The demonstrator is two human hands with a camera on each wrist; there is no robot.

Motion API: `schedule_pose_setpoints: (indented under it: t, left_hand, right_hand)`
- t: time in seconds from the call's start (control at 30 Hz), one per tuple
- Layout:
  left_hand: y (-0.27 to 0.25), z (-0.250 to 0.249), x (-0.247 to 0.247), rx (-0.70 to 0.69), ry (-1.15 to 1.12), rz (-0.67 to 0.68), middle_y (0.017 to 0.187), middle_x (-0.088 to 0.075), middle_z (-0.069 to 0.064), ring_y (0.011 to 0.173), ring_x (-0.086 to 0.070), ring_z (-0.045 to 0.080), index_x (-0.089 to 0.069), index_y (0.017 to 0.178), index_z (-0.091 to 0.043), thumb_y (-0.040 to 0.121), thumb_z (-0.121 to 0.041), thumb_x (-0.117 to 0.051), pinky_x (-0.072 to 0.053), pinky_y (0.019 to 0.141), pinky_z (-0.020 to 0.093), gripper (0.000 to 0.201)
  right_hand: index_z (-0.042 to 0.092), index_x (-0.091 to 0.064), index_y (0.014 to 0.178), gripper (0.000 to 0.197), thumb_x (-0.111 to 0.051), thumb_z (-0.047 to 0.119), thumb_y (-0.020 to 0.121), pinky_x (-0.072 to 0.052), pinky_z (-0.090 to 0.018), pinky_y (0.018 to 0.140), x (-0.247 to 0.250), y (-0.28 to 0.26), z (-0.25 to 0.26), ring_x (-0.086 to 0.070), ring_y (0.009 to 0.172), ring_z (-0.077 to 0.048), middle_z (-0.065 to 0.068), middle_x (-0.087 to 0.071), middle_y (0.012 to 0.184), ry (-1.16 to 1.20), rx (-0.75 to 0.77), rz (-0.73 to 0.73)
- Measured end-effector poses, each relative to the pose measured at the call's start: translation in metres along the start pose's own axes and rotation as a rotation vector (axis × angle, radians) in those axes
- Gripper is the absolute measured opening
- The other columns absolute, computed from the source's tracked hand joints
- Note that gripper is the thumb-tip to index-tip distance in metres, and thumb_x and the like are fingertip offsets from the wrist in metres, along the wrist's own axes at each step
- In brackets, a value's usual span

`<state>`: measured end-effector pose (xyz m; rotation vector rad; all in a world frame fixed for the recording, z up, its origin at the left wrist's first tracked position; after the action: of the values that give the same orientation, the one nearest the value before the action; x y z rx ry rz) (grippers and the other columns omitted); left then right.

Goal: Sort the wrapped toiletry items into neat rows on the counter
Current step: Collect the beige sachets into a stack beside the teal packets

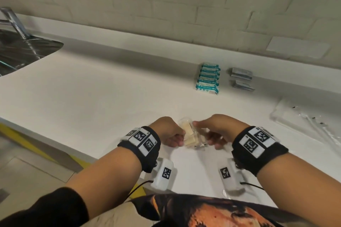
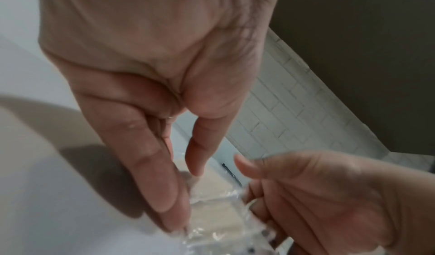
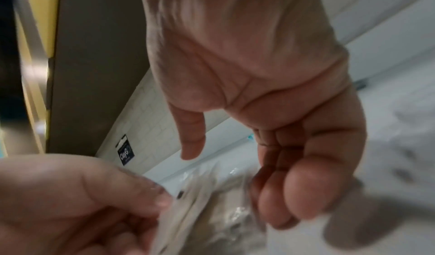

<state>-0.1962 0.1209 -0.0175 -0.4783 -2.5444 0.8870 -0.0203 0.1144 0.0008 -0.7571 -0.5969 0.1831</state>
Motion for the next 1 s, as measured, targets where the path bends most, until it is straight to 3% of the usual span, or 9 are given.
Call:
schedule_pose_setpoints:
  t: [0.13,0.27,0.4,0.47,0.53,0.6,0.7,0.87,1.0]
  left_hand:
    - [0.003,-0.007,-0.007,-0.012,-0.002,0.021,0.074,-0.07,0.014,0.067,-0.065,0.02,-0.066,0.087,0.003,0.088,-0.012,-0.065,-0.056,0.074,0.029,0.015]
    - [0.007,-0.006,-0.012,-0.035,-0.118,0.063,0.082,-0.07,0.017,0.072,-0.066,0.023,-0.063,0.086,0.002,0.092,-0.004,-0.056,-0.058,0.076,0.03,0.011]
    - [0.007,-0.01,-0.015,-0.072,-0.171,0.107,0.092,-0.069,0.015,0.076,-0.068,0.02,-0.059,0.087,-0.005,0.095,-0.004,-0.047,-0.056,0.066,0.028,0.015]
    - [0.012,-0.017,-0.011,-0.163,-0.098,0.002,0.1,-0.064,0.015,0.083,-0.065,0.022,-0.056,0.103,-0.008,0.092,-0.004,-0.05,-0.051,0.07,0.029,0.013]
    - [0.017,-0.023,-0.003,-0.252,-0.106,-0.138,0.115,-0.056,0.013,0.097,-0.057,0.024,-0.04,0.129,-0.01,0.088,0.0,-0.054,-0.045,0.068,0.026,0.044]
    - [0.016,-0.028,0.0,-0.308,-0.125,-0.171,0.123,-0.047,0.008,0.109,-0.051,0.023,-0.03,0.139,-0.014,0.086,0.006,-0.051,-0.042,0.072,0.024,0.06]
    - [0.019,-0.031,-0.007,-0.346,-0.082,-0.128,0.139,-0.043,0.007,0.127,-0.046,0.022,-0.025,0.144,-0.018,0.084,0.012,-0.048,-0.044,0.088,0.027,0.071]
    - [0.027,-0.029,-0.017,-0.43,-0.058,-0.086,0.132,-0.048,0.01,0.108,-0.055,0.021,-0.023,0.144,-0.019,0.082,0.015,-0.046,-0.048,0.081,0.023,0.074]
    - [0.032,-0.027,-0.026,-0.477,-0.04,-0.059,0.133,-0.042,0.009,0.111,-0.052,0.022,-0.021,0.145,-0.024,0.08,0.017,-0.046,-0.047,0.085,0.024,0.081]
  right_hand:
    - [0.011,-0.062,0.071,0.028,-0.077,0.034,0.078,-0.034,-0.021,0.049,-0.019,0.005,0.012,-0.045,0.052,-0.016,-0.005,-0.053,0.062,-0.163,0.06,-0.063]
    - [0.011,-0.061,0.114,0.052,-0.079,0.033,0.071,-0.043,-0.025,0.065,-0.026,0.01,0.019,-0.06,0.095,-0.022,-0.009,-0.063,0.109,-0.435,0.072,-0.208]
    - [0.011,-0.037,0.121,0.057,-0.074,0.011,0.078,-0.036,-0.02,0.051,-0.019,0.009,0.02,-0.049,0.073,-0.012,-0.002,-0.052,0.093,-0.288,0.179,-0.249]
    - [0.012,-0.044,0.118,0.053,-0.075,0.015,0.075,-0.04,-0.025,0.057,-0.009,0.009,0.024,-0.053,0.08,-0.017,-0.004,-0.058,0.102,-0.371,0.323,-0.376]
    - [0.015,-0.053,0.114,0.048,-0.076,0.028,0.075,-0.047,-0.03,0.068,0.0,0.01,0.03,-0.057,0.088,-0.023,-0.007,-0.06,0.108,-0.533,0.44,-0.492]
    - [0.017,-0.056,0.116,0.048,-0.074,0.036,0.075,-0.049,-0.035,0.082,0.004,0.007,0.033,-0.055,0.099,-0.027,-0.007,-0.057,0.112,-0.7,0.47,-0.486]
    - [0.024,-0.053,0.123,0.054,-0.073,0.034,0.073,-0.044,-0.037,0.085,0.006,0.01,0.028,-0.048,0.105,-0.026,-0.005,-0.051,0.113,-0.835,0.448,-0.486]
    - [0.029,-0.045,0.127,0.063,-0.074,0.035,0.071,-0.048,-0.036,0.084,0.017,0.015,0.014,-0.05,0.103,-0.025,-0.004,-0.045,0.115,-0.673,0.34,-0.464]
    - [0.023,-0.037,0.13,0.067,-0.076,0.022,0.075,-0.044,-0.031,0.077,0.012,0.017,0.005,-0.056,0.095,-0.025,-0.008,-0.045,0.119,-0.572,0.358,-0.327]
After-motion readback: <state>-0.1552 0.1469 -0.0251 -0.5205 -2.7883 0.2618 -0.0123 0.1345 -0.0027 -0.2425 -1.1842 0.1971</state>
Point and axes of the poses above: each hand's wrist, its own y-axis towards the middle knuckle, its own x-axis out of the back of the hand, z = x × y, the point moved 1 cm from there along y, towards the middle knuckle
